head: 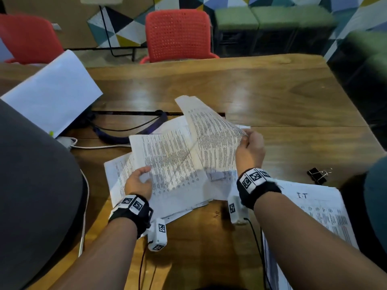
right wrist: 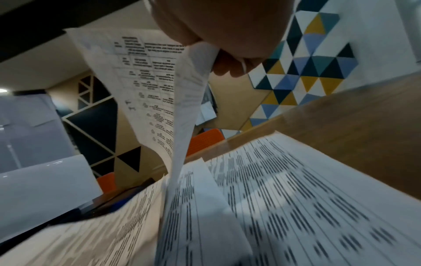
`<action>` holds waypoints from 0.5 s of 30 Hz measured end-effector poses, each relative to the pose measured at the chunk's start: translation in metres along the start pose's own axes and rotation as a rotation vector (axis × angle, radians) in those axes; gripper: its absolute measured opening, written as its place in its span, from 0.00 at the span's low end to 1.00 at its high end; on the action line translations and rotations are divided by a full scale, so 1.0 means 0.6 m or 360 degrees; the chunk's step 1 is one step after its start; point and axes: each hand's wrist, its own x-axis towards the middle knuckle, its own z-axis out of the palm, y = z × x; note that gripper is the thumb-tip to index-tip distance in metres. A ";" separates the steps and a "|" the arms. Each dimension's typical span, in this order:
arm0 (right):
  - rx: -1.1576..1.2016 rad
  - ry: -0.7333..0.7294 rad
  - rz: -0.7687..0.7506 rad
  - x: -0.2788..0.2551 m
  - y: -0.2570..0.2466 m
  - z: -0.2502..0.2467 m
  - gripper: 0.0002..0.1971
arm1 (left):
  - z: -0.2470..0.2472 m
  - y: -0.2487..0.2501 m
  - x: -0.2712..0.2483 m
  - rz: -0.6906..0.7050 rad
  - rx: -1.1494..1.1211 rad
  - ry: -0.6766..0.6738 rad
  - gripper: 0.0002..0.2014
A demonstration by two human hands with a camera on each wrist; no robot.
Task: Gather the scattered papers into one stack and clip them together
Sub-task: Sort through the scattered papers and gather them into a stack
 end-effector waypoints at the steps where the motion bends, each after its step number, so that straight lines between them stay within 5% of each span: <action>1: 0.0015 0.0007 -0.0115 0.002 -0.005 0.004 0.09 | 0.001 -0.003 0.000 -0.0002 0.0081 0.0004 0.27; 4: 0.0053 0.0103 -0.0472 0.016 -0.027 0.012 0.08 | 0.002 -0.012 0.004 -0.0132 0.0177 -0.0028 0.38; 9: 0.0243 0.0340 -0.0728 0.046 -0.079 0.011 0.11 | 0.009 -0.007 0.015 -0.0109 0.0315 -0.0049 0.15; 12: 0.0373 0.0234 -0.0528 0.040 -0.075 0.028 0.12 | 0.016 0.011 0.017 -0.0158 0.0213 -0.0058 0.16; 15: 0.0139 -0.0193 -0.0004 0.010 -0.043 0.052 0.09 | 0.020 0.010 0.020 -0.0220 0.0176 -0.0128 0.18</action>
